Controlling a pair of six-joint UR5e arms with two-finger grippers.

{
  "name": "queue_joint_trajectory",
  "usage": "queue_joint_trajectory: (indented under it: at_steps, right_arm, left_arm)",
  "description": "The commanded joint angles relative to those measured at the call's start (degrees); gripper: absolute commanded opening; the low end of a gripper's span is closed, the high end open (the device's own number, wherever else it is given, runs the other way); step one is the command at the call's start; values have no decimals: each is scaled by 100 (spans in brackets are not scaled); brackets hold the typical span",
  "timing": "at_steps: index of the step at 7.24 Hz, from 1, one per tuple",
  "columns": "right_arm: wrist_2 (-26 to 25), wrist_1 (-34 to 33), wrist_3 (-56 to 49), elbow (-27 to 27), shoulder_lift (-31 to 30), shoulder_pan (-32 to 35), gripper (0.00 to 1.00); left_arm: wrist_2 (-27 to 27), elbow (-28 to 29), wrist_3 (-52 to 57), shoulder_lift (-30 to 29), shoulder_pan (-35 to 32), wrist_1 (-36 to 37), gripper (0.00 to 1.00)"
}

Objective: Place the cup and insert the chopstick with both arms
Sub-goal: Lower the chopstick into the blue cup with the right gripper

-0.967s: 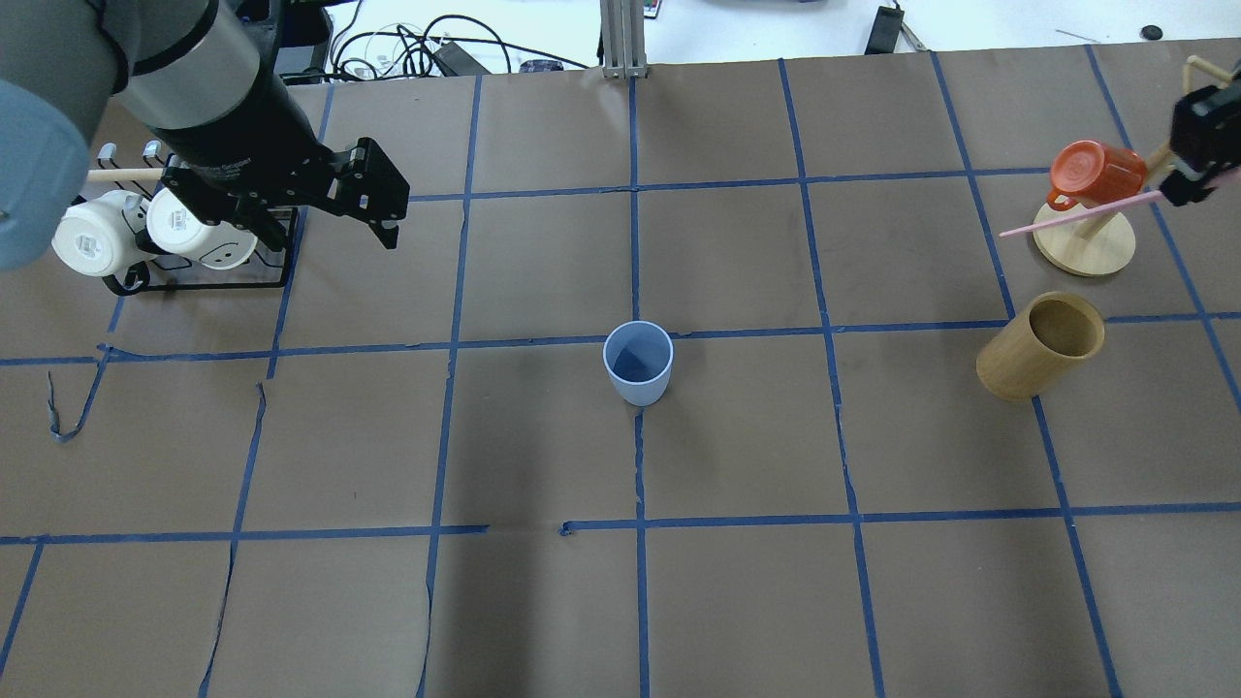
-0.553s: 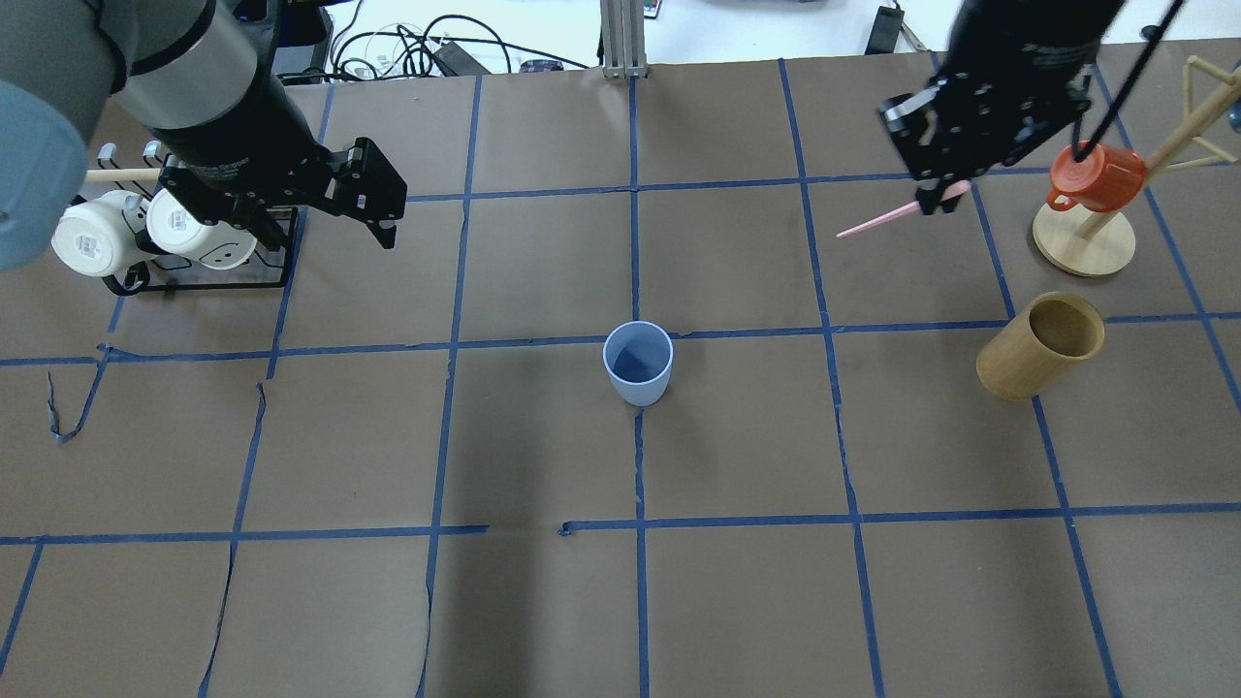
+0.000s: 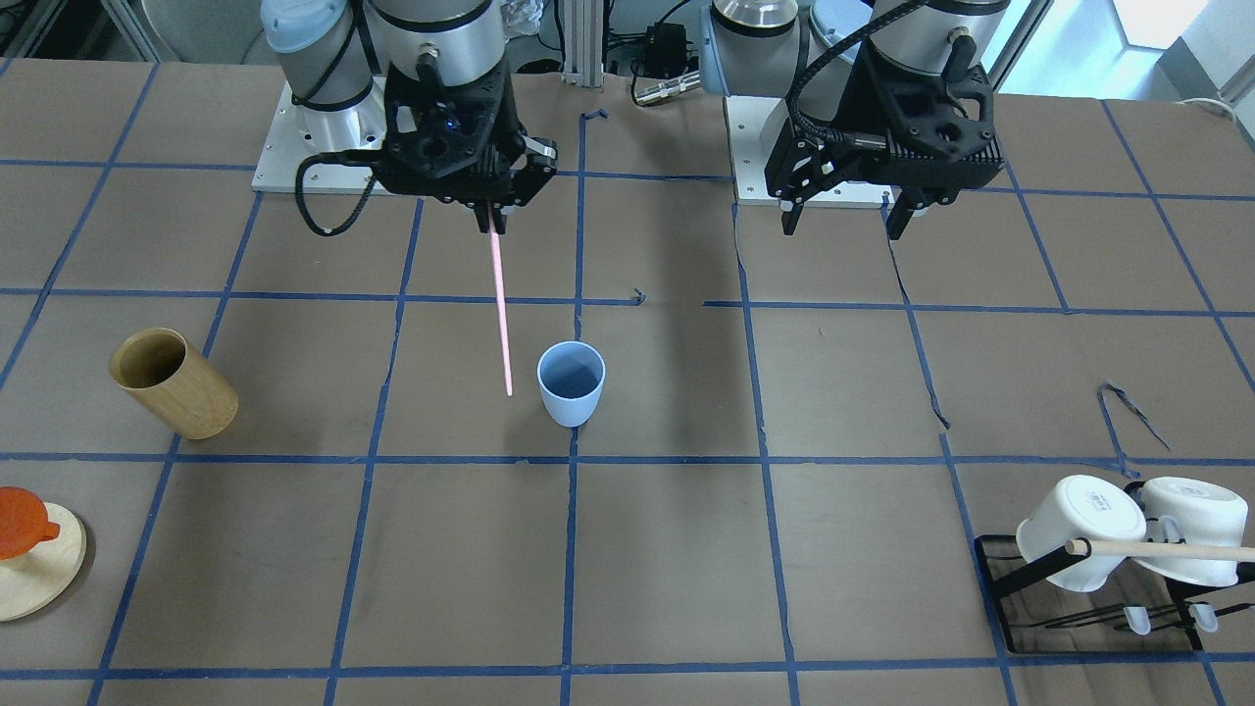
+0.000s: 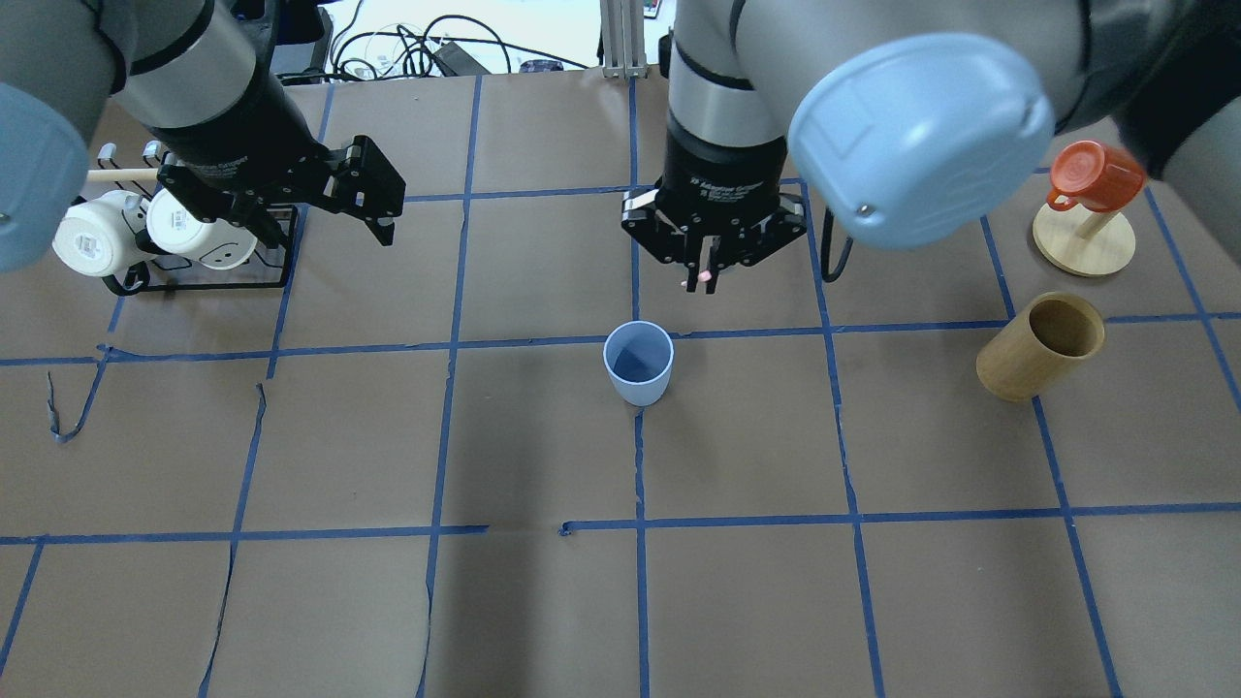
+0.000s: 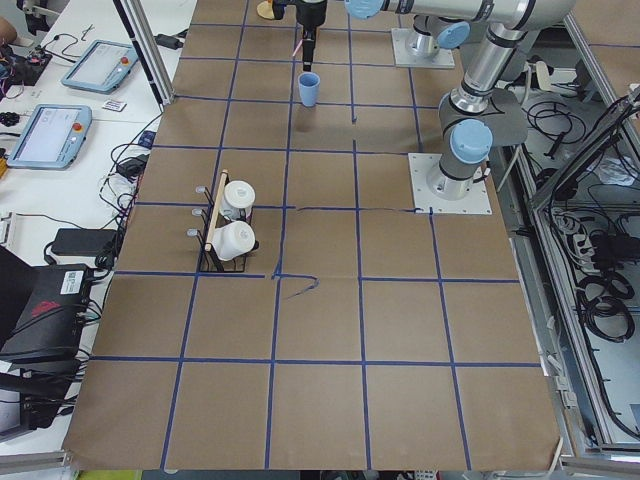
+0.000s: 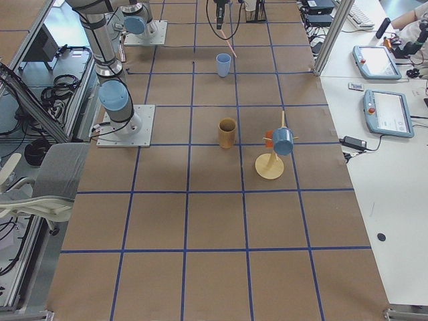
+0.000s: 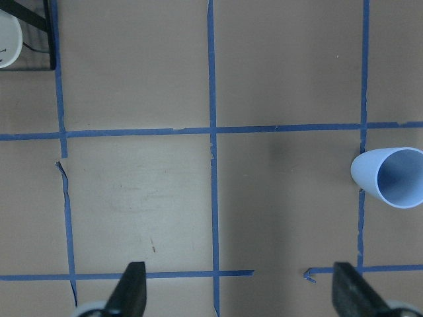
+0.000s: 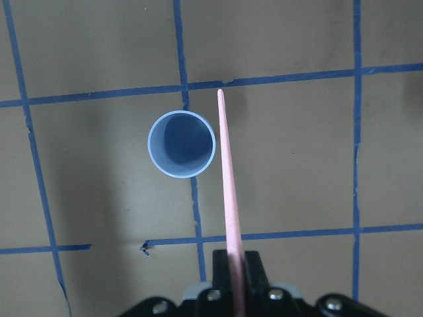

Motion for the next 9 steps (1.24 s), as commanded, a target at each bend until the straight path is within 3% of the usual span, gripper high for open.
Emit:
queue_joint_trajectory:
  at_steps: [1, 9]
  right_arm:
    - [109, -219, 345, 264, 24, 245, 6]
    - [215, -500, 257, 273, 647, 316, 14]
  left_arm:
    - [-9, 0, 3, 3, 15, -11, 100]
    - [-53, 8, -6, -14, 24, -2, 100]
